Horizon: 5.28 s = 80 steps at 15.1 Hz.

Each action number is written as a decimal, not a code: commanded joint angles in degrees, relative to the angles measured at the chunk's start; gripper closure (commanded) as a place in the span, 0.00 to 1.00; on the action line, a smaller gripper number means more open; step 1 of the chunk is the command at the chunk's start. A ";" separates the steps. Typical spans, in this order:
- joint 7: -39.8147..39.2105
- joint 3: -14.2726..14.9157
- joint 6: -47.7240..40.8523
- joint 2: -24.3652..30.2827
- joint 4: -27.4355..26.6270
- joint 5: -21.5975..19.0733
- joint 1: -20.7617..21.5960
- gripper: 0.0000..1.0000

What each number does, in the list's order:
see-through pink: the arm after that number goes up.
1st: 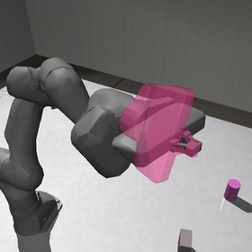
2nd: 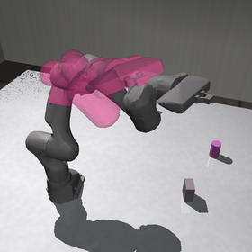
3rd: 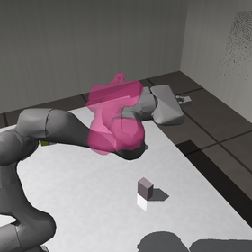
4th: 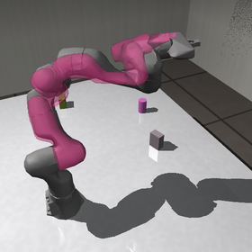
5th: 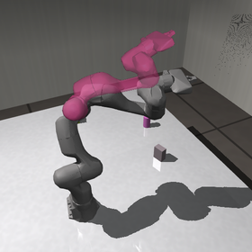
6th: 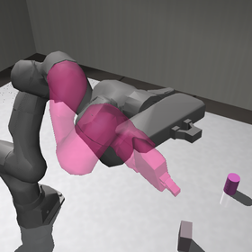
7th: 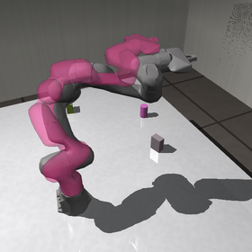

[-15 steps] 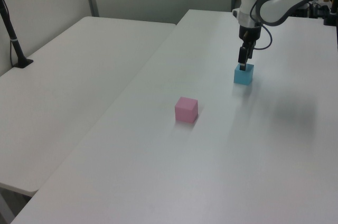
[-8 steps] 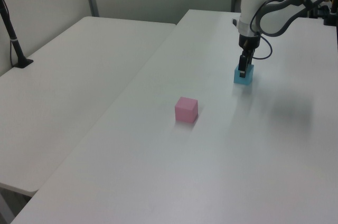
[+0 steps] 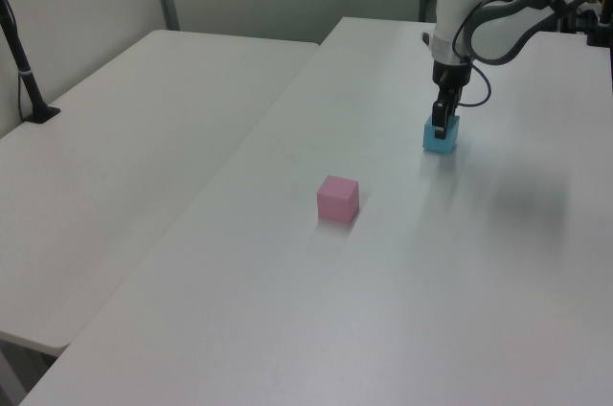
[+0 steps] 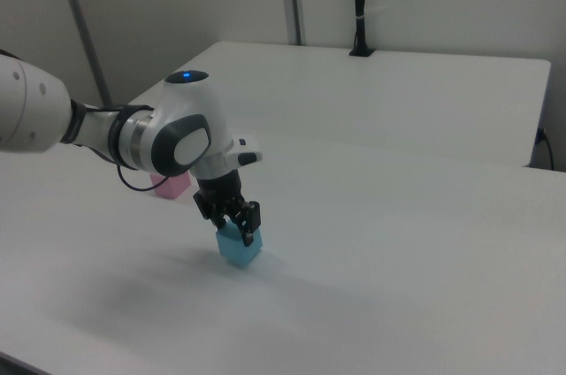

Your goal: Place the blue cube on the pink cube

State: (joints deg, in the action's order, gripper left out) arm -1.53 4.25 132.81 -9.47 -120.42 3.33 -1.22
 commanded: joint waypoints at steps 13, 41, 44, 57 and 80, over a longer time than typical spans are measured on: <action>3.81 0.23 -28.05 3.93 25.05 -4.12 9.66 0.47; 19.54 0.84 -19.44 -21.29 43.43 -2.98 24.34 0.50; 20.33 0.84 -18.38 -21.73 43.51 -2.98 24.43 0.50; 20.86 1.02 -17.59 -23.67 43.25 -1.22 24.87 0.26; 8.40 3.04 -42.72 9.99 32.88 -1.84 10.03 0.00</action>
State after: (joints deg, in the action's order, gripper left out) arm 12.22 7.53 91.11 -4.81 -82.03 2.31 12.23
